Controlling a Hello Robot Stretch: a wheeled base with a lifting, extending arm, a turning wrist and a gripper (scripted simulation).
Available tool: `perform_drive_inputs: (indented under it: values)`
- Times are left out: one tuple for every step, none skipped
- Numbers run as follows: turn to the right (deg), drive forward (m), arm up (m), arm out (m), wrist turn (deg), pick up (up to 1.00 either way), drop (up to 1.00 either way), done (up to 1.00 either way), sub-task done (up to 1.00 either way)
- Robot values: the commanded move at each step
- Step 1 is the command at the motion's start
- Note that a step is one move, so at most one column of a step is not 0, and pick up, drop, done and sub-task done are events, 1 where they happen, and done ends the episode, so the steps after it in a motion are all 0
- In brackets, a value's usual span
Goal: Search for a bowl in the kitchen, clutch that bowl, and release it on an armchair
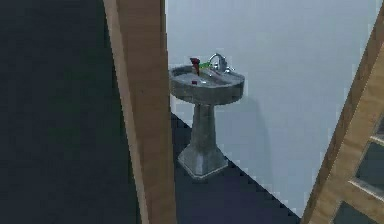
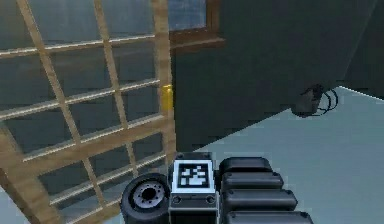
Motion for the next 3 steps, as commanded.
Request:
perform_drive_inputs:
  values:
    - [45.0,0.00,0.00,0.00,0.0,0.00,0.00,0.00,0.00]
    - [45.0,0.00,0.00,0.00,0.0,0.00,0.00,0.00,0.00]
    - [12.0,0.00,0.00,0.00,0.0,0.00,0.00,0.00,0.00]
